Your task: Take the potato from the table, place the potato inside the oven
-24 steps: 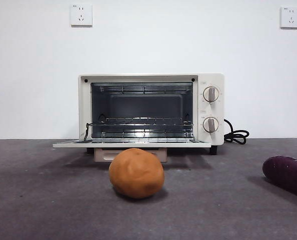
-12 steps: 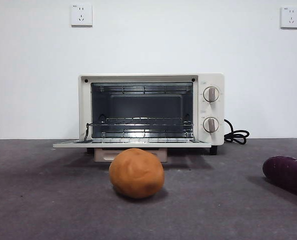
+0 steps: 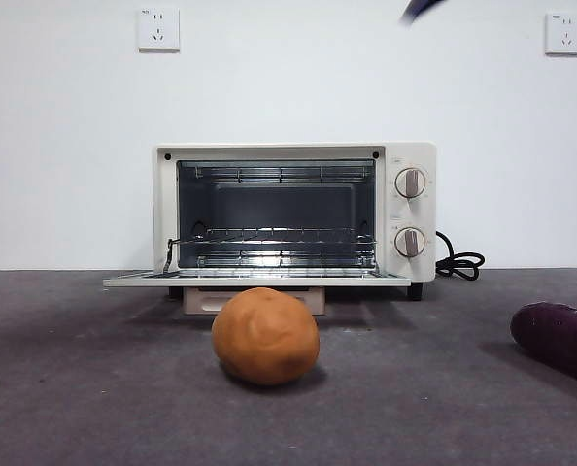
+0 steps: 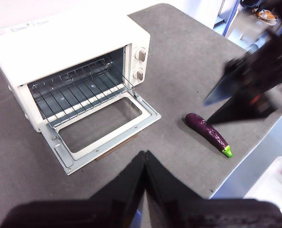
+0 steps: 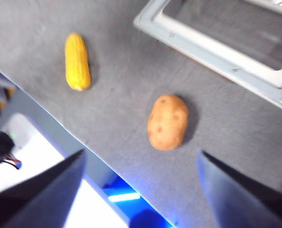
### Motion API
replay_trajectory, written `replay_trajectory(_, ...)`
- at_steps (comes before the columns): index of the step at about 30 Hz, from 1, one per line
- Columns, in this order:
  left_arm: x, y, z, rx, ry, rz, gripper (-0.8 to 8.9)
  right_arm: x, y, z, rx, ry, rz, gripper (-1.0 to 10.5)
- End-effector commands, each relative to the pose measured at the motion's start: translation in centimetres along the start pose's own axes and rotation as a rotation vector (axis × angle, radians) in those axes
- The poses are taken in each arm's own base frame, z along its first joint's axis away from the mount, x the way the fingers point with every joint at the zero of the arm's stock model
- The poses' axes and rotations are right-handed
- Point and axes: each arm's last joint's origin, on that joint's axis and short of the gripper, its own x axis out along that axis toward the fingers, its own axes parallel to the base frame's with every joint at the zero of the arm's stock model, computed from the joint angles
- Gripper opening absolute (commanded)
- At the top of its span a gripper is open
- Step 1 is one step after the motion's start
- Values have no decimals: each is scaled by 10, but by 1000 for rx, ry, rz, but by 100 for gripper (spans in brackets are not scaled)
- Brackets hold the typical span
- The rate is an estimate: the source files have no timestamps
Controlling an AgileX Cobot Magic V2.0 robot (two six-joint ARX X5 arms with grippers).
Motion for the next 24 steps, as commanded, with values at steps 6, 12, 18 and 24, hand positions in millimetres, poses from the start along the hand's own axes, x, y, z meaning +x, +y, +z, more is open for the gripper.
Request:
replay_trajectory(6, -2, 0, -27, -13, 39, 3, -6, 84, 5, 14, -71, 130, -38, 545)
replay_trajectory(12, 16, 3, -59, -48, 142, 13, -6, 134, -1, 13, -80, 223, -122, 545)
replay_trajectory(18, 31, 7, -75, -58, 215, 70, -6, 173, -4, 6, -116, 298, -186, 545)
replay_trajectory(24, 32, 8, -75, -64, 220, 71, -6, 208, -2, -4, -129, 367, -169, 603)
